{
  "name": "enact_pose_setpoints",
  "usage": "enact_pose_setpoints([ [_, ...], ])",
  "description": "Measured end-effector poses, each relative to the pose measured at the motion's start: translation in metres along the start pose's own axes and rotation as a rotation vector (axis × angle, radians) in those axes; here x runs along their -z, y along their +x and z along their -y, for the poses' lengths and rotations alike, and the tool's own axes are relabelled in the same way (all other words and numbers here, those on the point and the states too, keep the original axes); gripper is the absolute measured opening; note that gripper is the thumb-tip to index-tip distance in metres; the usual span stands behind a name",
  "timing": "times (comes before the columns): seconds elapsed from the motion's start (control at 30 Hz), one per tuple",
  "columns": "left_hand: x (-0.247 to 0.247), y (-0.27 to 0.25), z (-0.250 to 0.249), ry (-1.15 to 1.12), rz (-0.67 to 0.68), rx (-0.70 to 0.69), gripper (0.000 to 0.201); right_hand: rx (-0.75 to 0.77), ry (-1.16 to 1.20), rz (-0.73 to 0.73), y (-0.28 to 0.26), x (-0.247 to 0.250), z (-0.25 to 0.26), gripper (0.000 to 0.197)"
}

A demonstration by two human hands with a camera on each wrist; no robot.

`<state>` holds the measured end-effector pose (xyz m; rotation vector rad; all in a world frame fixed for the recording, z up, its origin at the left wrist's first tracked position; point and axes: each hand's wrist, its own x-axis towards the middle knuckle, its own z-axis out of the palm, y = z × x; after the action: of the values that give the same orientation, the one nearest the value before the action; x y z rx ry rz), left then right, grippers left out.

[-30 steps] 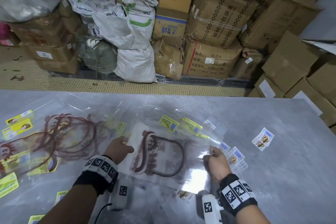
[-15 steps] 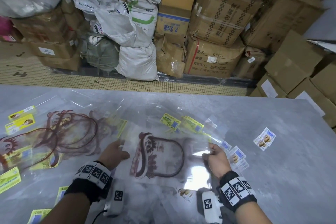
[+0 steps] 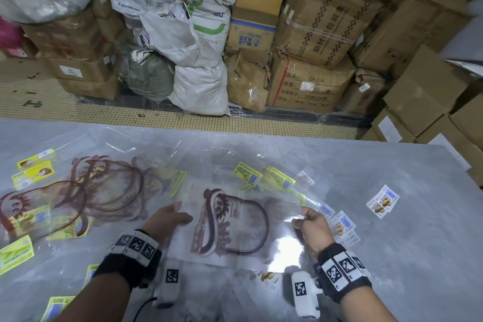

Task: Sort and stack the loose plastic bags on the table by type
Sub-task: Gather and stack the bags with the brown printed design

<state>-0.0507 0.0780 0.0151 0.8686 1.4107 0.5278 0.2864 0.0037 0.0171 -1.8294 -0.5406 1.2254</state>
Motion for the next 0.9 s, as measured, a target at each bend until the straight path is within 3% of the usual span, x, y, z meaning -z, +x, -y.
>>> enact_pose_setpoints([
  [0.13,-0.004,0.002,-0.001,0.087,0.02,-0.031,0.04,-0.018,0.02,0.019,0.002,-0.003,-0.002,0.023],
  [0.2,-0.004,0.007,0.002,0.108,-0.014,-0.044,0.034,-0.022,-0.022,0.048,0.001,-0.004,-0.003,0.021],
  [0.3,-0.005,0.012,0.006,0.114,-0.072,-0.048,0.044,-0.026,-0.072,0.093,-0.002,-0.006,-0.002,0.023],
  [0.4,-0.005,0.011,0.007,0.081,-0.104,-0.05,0.027,-0.014,-0.117,0.079,-0.002,-0.003,-0.001,0.031],
  [0.5,-0.007,0.013,0.009,0.066,-0.135,-0.057,0.034,0.019,-0.145,0.08,-0.006,-0.007,0.0,0.038],
  [0.6,-0.01,0.012,0.012,0.046,-0.154,-0.074,0.011,0.038,-0.138,0.074,-0.007,-0.012,-0.003,0.041],
  [0.9,-0.011,0.012,0.017,-0.029,-0.187,-0.071,0.014,0.09,-0.208,-0.065,-0.006,-0.022,-0.006,0.033],
])
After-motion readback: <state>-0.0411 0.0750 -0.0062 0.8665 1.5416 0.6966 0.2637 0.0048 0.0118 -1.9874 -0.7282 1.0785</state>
